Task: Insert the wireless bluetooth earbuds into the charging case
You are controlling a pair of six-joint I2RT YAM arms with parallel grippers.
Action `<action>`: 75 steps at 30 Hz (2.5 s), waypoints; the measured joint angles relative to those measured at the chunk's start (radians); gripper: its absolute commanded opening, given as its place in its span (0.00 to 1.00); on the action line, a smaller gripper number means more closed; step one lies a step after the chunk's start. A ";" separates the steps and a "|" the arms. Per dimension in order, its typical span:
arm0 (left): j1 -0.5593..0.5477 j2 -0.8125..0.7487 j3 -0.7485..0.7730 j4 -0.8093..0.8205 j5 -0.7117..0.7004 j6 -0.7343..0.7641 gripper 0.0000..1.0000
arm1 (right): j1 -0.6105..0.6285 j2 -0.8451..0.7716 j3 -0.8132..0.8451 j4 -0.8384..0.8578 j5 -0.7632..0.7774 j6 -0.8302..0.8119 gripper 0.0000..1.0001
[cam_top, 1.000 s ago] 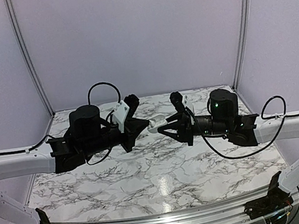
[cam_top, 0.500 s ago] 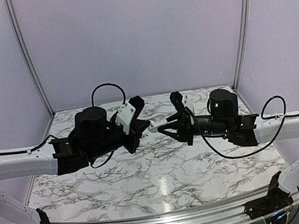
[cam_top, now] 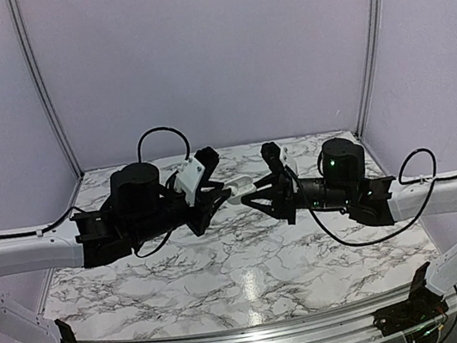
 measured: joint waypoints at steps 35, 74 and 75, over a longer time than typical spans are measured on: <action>0.059 -0.097 0.027 -0.174 0.327 0.066 0.25 | -0.034 -0.001 -0.042 0.012 -0.115 -0.062 0.00; 0.059 -0.014 0.093 -0.325 0.266 0.133 0.22 | -0.001 0.036 -0.016 -0.056 -0.119 -0.066 0.00; 0.059 -0.011 0.093 -0.325 0.266 0.133 0.21 | 0.000 0.036 -0.016 -0.057 -0.121 -0.067 0.00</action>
